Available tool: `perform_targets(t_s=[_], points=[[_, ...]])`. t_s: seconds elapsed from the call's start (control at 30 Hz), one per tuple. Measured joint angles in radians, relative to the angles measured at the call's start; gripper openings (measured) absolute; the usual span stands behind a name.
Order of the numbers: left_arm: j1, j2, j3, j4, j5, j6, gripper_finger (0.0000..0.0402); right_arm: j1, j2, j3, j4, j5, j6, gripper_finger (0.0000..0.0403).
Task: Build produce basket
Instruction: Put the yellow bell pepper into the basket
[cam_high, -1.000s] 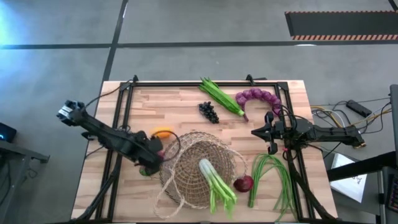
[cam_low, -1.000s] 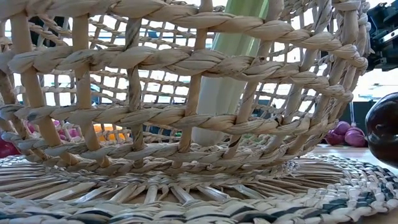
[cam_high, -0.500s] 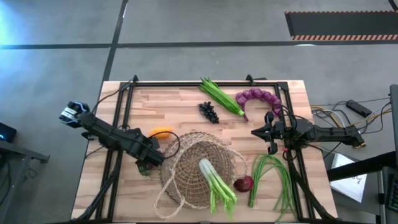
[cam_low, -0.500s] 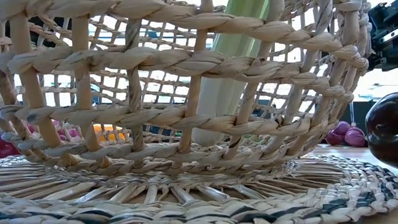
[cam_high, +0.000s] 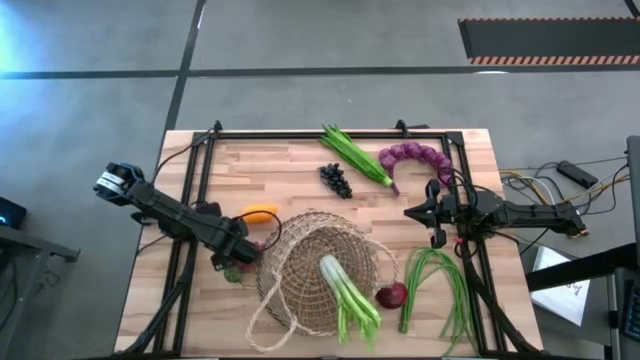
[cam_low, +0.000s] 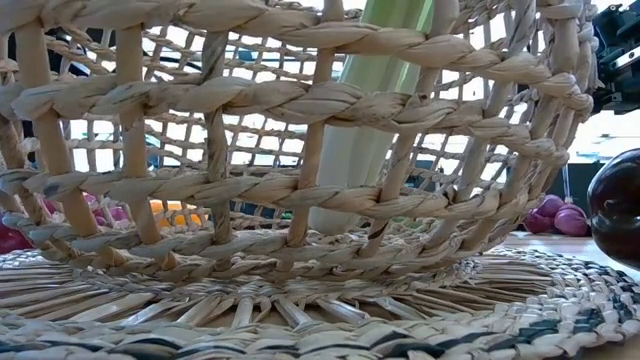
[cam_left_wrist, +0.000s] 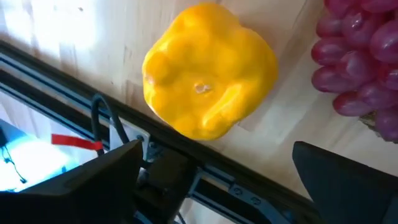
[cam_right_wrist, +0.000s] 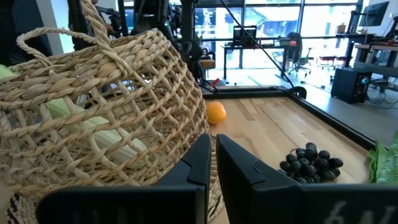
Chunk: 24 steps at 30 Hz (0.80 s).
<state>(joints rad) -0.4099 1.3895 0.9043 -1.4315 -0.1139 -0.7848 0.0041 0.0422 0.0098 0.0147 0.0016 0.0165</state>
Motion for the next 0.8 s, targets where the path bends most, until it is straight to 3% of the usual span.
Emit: perform_targets(t_s=[0.27,0.53,0.8], points=[[0.028,-0.030,-0.009,0.012,-0.073,0.140,0.0398,0.000,0.000,0.000,0.000,0.000,0.000,0.0018],[0.106,-0.051,-0.089,0.138,-0.074,0.293,0.0398,0.000,0.000,0.000,0.000,0.000,0.002,0.0018],[0.171,-0.049,-0.193,0.245,-0.053,0.321,0.0398,0.000,0.000,0.000,0.000,0.000,0.000,0.0018]])
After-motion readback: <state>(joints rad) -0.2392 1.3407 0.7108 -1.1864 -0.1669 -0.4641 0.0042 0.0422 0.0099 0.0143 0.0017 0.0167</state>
